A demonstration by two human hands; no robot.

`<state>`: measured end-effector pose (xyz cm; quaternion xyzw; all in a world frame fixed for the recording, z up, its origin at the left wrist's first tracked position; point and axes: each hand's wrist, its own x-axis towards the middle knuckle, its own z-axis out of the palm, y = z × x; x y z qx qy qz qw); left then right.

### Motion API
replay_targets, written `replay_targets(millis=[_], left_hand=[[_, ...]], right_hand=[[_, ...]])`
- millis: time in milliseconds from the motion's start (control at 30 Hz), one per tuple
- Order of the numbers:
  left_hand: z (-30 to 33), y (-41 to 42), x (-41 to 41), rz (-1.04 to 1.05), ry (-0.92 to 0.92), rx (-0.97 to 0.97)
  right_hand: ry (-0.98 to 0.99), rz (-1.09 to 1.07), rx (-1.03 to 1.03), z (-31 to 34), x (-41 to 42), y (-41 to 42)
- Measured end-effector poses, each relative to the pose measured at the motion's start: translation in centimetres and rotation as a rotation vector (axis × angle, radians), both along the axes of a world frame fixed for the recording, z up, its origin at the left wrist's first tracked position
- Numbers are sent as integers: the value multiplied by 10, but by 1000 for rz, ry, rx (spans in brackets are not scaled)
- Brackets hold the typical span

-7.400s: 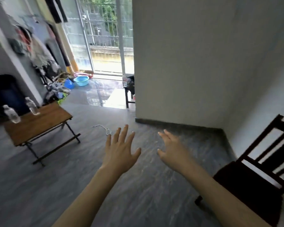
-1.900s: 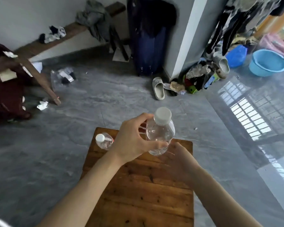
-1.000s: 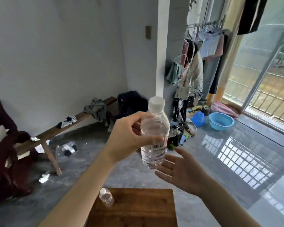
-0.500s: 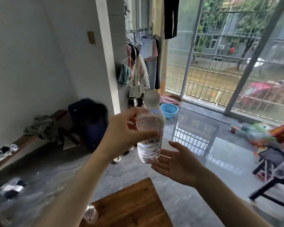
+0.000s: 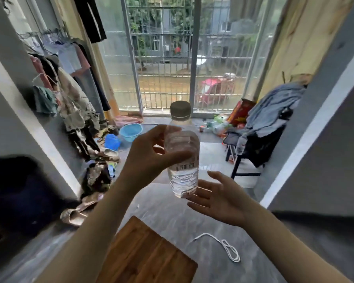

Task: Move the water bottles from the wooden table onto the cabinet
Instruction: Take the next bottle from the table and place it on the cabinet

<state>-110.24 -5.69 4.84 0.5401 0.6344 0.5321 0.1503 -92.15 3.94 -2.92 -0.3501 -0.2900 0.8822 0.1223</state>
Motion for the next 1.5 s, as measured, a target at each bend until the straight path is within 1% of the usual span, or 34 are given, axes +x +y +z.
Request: replay_targets(millis=[233,400,500,667,933,1133,1333,1500], left_hand=[[10,59,107,-277,62,51],[8,85,203,-468,44,75],[3,90,265,-577,16,57],[-3,84,363,-749,29,16],[-3,66,505,-949,24,-30],[-7,50,593,-1134,46,-86],[-1,41,672,-1379,43,-119],[-1,33,733,-1589,16,-112]], right_hand=[[40,-289,14,9,129,2],[26,-456,42,8,233,-6],[-8,-543,38,2,294,-18],[-45,-656,28,-6,388,-45],[-74,-913,22,-8,517,-105],[-21,-1118,-10,-12,584,-156],[72,-1355,-35,-16,635,-208],[94,-1544,-13,-11,663,-238]])
